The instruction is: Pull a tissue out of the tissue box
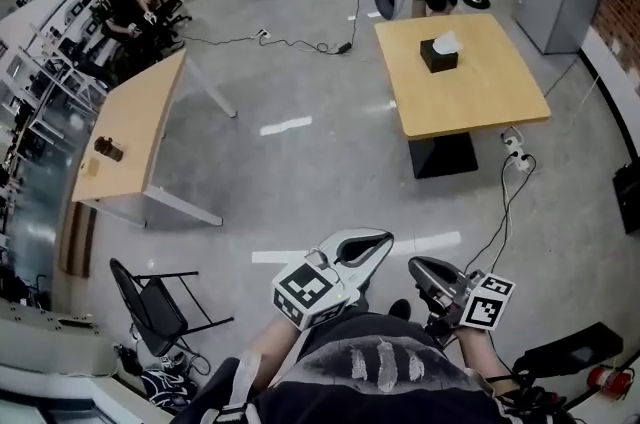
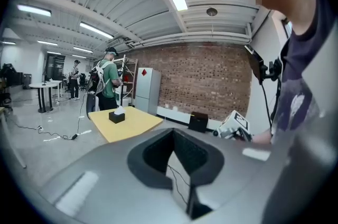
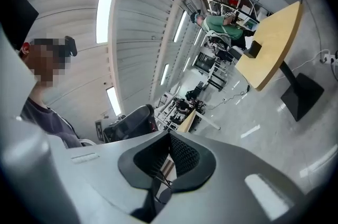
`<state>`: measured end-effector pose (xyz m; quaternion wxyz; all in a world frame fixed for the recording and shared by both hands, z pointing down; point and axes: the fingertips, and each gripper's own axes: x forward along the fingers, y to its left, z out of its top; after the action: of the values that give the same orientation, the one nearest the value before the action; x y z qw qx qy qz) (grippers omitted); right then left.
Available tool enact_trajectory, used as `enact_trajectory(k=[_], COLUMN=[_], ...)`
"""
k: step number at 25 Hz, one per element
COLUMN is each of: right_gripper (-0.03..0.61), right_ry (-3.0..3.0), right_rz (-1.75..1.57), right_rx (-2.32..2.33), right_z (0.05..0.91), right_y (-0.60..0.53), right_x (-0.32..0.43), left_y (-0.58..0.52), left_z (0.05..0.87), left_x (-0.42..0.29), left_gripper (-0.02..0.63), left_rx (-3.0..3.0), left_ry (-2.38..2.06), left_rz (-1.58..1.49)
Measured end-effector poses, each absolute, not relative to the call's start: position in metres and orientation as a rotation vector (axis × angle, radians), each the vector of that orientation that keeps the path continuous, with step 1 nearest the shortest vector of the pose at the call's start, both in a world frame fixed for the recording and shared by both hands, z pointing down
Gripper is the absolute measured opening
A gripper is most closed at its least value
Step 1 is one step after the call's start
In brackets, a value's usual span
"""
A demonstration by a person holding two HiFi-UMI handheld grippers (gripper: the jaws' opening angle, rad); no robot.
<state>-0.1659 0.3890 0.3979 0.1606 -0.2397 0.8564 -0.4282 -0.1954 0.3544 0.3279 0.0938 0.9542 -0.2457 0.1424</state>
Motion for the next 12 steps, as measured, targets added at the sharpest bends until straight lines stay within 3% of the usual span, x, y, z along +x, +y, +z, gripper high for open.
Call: enact_trajectory(k=[12], right_gripper=[-0.005], right_ry=[2.595], right_rz=[-1.133], right_rx=[-0.693], right_z=[0.390], right_y=[0.327], right_x=[-0.213], left_y=[0.296], left_z=[0.328], left_x=[-0.257], left_gripper=[0.003], left_rx=[2.807], left_ry=[-0.808], left_rz=[0.319])
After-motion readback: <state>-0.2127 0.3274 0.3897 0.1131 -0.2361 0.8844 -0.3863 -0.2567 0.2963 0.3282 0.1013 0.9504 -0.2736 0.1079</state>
